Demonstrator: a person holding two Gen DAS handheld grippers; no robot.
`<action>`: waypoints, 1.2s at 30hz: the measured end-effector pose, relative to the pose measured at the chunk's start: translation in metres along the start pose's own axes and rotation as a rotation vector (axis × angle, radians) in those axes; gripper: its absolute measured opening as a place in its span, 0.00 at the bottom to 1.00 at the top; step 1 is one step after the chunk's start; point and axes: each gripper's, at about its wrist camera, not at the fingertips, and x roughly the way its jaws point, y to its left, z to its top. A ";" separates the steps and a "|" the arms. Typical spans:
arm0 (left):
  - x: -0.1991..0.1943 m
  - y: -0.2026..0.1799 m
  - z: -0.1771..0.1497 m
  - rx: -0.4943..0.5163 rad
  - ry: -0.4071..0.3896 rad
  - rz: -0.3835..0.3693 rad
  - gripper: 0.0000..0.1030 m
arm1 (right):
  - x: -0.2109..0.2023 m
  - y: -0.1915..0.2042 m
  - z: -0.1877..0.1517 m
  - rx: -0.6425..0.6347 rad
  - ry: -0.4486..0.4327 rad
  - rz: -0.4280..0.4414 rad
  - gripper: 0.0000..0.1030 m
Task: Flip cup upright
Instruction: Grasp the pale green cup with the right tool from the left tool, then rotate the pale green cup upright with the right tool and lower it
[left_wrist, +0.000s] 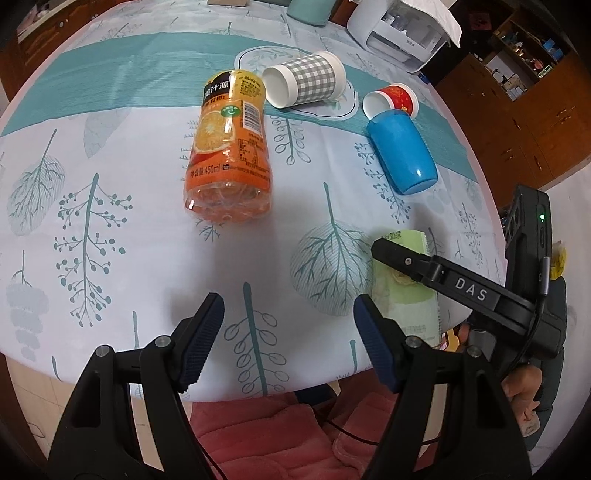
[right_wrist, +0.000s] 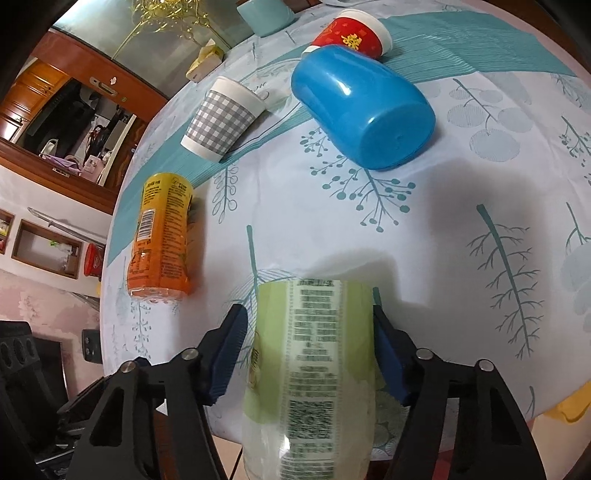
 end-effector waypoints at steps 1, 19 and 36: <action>0.001 0.000 0.000 -0.002 0.001 0.002 0.68 | 0.001 0.000 0.000 -0.002 -0.001 -0.001 0.58; -0.002 0.006 -0.001 -0.041 -0.016 0.001 0.68 | -0.053 0.027 -0.022 -0.253 -0.582 -0.066 0.53; -0.009 0.015 0.000 -0.072 -0.036 0.020 0.68 | -0.027 0.009 -0.073 -0.370 -0.912 0.025 0.55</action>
